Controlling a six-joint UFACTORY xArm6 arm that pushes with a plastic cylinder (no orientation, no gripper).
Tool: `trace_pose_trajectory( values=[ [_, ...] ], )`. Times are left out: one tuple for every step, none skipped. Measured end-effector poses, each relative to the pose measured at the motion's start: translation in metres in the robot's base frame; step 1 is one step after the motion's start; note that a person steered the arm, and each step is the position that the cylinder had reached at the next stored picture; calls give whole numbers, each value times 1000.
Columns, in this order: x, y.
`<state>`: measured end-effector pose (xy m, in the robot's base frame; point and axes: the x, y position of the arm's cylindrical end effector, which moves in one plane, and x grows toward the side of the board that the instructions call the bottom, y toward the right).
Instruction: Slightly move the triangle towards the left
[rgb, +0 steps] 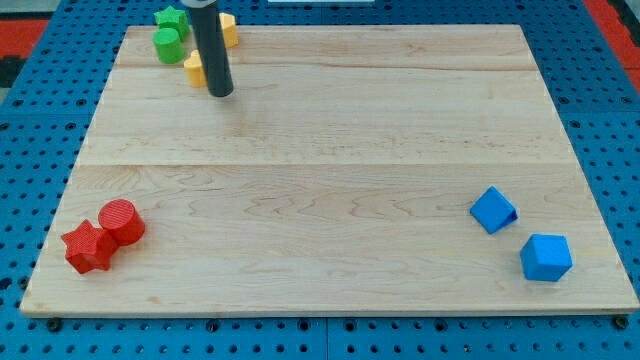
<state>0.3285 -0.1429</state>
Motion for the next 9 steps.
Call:
trace_pose_trajectory(
  values=[
    [-44,-11],
    [-68,17],
    [-68,17],
    [-68,17],
    [-57,17],
    [-54,20],
    [-22,114],
    [33,210],
    [49,262]
  ],
)
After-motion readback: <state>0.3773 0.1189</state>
